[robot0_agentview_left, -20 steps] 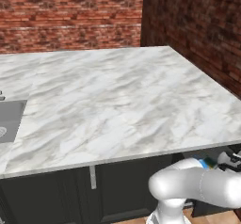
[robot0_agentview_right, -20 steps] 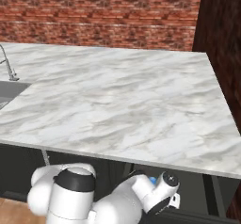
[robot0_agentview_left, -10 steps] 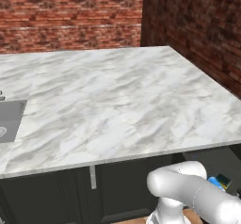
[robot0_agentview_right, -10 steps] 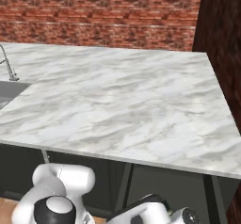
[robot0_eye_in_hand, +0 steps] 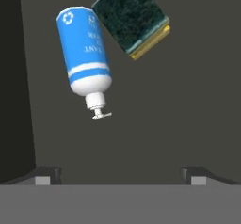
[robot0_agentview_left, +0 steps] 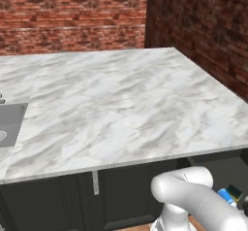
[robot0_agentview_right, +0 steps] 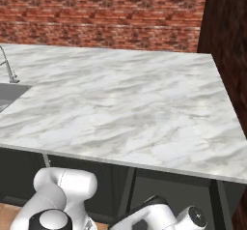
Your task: Restock the sink supplies by placing the sponge and soap dispenser on the counter and next to the sink. Make sure the soap dispenser is upright.
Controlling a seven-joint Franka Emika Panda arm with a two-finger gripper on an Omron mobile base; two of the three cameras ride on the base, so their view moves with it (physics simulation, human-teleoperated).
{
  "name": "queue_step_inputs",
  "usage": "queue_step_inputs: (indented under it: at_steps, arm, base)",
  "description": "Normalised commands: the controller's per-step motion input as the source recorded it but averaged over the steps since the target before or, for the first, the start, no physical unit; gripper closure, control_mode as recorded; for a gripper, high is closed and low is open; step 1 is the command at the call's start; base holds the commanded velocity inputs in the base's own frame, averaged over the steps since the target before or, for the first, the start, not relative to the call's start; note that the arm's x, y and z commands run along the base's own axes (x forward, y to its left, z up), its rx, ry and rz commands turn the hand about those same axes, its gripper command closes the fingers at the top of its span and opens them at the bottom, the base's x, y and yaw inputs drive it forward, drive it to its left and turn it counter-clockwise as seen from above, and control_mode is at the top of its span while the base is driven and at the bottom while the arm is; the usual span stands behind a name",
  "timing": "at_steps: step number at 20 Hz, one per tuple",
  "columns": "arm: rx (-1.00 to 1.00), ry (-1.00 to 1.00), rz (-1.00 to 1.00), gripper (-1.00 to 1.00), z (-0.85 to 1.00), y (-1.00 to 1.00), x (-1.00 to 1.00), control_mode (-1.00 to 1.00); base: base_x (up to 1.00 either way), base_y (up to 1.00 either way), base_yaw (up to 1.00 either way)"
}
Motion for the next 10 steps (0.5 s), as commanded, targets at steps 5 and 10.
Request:
queue_step_inputs:
  at_steps: [5, 10]
  arm:
    - [-0.03, 0.17, 0.00, -1.00, -0.16, 0.35, 0.41, -1.00]
    - [0.00, 0.07, 0.01, -1.00, -0.33, 0.06, 0.31, -1.00]
  base:
    - [0.00, 0.00, 0.00]
    - [0.00, 0.00, 0.00]
